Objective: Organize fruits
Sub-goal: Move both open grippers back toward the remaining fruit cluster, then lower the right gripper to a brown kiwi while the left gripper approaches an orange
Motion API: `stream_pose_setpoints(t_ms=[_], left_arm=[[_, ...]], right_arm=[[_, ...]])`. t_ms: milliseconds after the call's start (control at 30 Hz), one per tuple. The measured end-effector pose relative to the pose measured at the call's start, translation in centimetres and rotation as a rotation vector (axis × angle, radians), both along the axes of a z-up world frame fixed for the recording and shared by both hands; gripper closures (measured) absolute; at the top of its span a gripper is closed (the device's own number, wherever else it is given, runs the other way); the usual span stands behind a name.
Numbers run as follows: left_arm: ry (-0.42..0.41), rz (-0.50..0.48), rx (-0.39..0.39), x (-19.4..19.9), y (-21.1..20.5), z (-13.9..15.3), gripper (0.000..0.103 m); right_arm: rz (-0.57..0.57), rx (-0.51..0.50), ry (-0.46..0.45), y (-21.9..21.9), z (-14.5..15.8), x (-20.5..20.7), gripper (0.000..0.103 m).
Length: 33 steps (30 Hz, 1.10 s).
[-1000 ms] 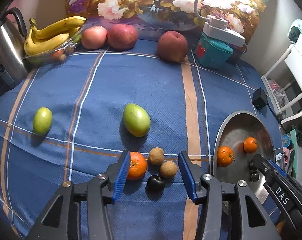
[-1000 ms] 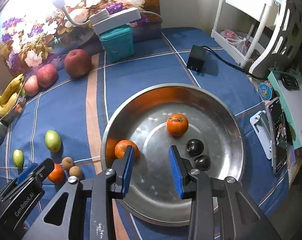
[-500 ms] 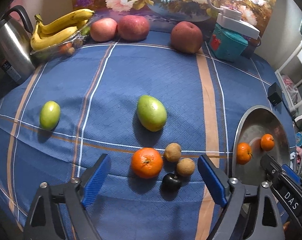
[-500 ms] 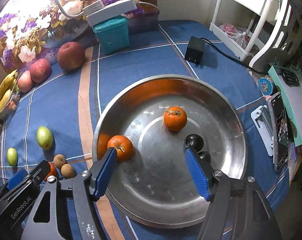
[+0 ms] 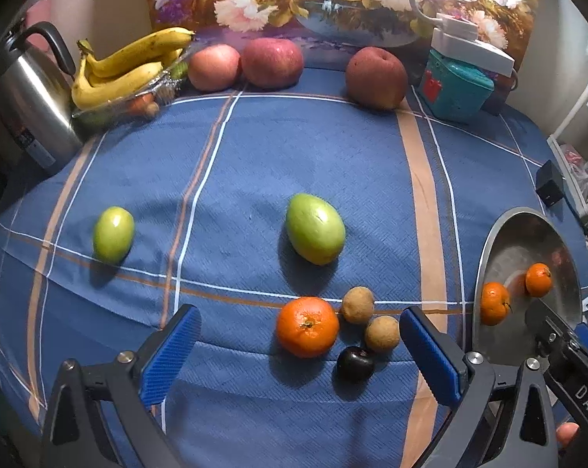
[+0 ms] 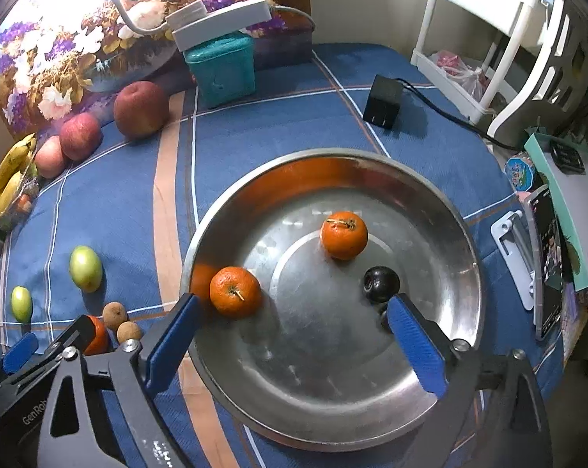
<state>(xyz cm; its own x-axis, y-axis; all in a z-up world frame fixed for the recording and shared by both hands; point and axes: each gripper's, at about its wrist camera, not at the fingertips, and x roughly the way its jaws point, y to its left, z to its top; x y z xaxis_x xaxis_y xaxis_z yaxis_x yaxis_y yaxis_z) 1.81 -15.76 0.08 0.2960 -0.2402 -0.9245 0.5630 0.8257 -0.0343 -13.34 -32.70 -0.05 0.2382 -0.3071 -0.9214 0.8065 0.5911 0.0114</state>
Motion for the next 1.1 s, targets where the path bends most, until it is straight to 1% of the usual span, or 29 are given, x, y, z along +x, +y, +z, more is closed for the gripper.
stream_pose_setpoints(t_ms=[233, 367, 533, 600, 667, 800, 967, 1100], left_arm=[[-0.031, -0.007, -0.017, 0.0, 0.2, 0.6, 0.0], [-0.033, -0.002, -0.034, 0.2, 0.8, 0.8, 0.0], [-0.052, 0.003, -0.03, 0.6, 1.6, 1.1, 0.0], [-0.047, 0.003, -0.029, 1.0, 2.0, 1.0, 0.0], [-0.049, 0.017, -0.024, 1.5, 2.6, 1.0, 0.0], [-0.06, 0.037, -0.022, 2.4, 3.8, 1.2, 0.0], [-0.072, 0.059, -0.021, 3.4, 5.0, 1.5, 0.0], [-0.071, 0.073, -0.02, 4.1, 6.1, 1.4, 0.0]], right_arm=[[0.003, -0.007, -0.038, 0.3, 0.2, 0.1, 0.006], [0.014, -0.001, -0.057, 0.7, 0.2, 0.4, 0.006], [0.042, 0.035, -0.066, 1.1, -0.1, 1.0, 0.006], [0.055, 0.031, -0.061, 1.4, -0.1, 1.2, 0.006], [0.074, 0.025, -0.06, 1.7, -0.1, 1.5, 0.006], [0.098, 0.051, -0.08, 2.3, -0.2, 2.1, 0.006], [0.119, 0.007, -0.097, 3.4, 0.2, 3.0, 0.006], [0.121, 0.012, -0.125, 4.1, 0.3, 3.6, 0.006]])
